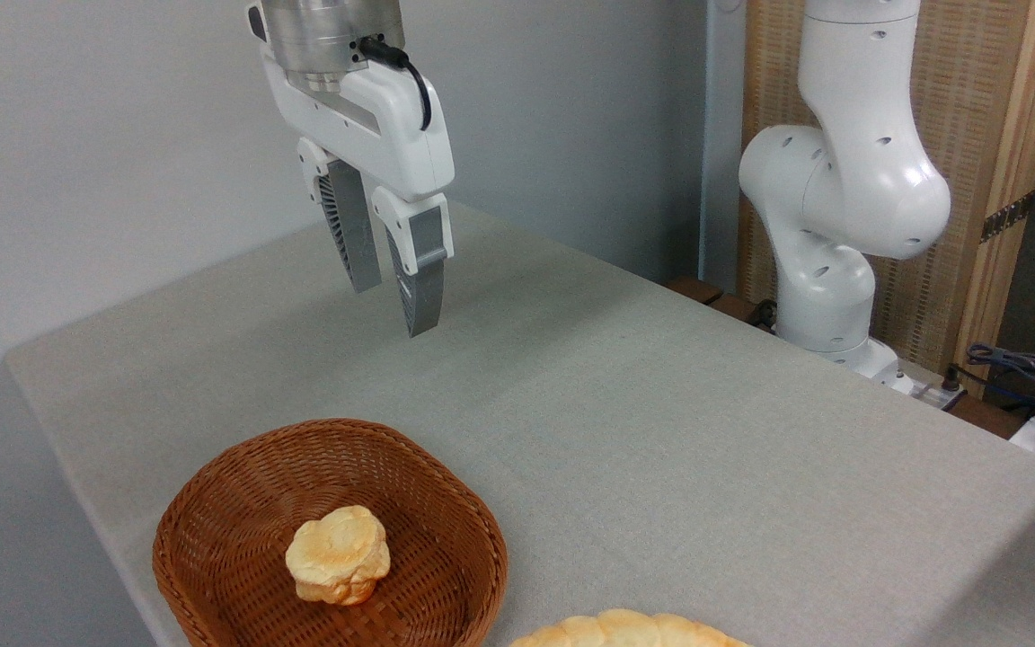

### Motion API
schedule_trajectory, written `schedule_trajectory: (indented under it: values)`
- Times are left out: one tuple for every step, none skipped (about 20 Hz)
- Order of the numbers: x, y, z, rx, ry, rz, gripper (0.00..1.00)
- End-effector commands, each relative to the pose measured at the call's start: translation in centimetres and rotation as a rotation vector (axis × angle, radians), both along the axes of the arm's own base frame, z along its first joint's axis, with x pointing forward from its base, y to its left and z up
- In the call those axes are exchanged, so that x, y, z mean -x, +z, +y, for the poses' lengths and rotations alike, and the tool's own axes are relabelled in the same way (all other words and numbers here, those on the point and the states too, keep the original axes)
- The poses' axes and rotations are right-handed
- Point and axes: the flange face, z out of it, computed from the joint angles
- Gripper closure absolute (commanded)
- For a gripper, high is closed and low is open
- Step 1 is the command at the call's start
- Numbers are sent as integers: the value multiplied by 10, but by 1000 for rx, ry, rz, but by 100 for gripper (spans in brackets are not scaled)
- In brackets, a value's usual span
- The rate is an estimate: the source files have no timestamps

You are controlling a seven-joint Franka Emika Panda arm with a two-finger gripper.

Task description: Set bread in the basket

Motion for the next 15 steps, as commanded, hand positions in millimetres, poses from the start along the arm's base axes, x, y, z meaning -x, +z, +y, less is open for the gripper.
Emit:
schedule_trajectory:
  values:
    - [7, 3, 4, 11, -14, 6, 0]
    - [7, 3, 4, 11, -12, 7, 0]
    - [7, 3, 5, 8, -6, 8, 0]
    - [7, 3, 5, 6, -5, 8, 0]
    - [7, 4, 5, 5, -3, 7, 0]
    - [7, 5, 6, -1, -3, 3, 0]
    - [7, 7, 7, -16, -1, 0, 0]
    - [6, 6, 9, -40, 2, -2, 0]
    - [7, 7, 10, -47, 2, -4, 0]
    - [6, 7, 10, -54, 2, -4, 0]
    - [6, 7, 10, -53, 2, -4, 0]
    - [6, 7, 10, -53, 2, -4, 0]
    - [6, 7, 10, -54, 2, -4, 0]
    - [6, 7, 10, -54, 2, -4, 0]
    - [6, 7, 10, -53, 2, -3, 0]
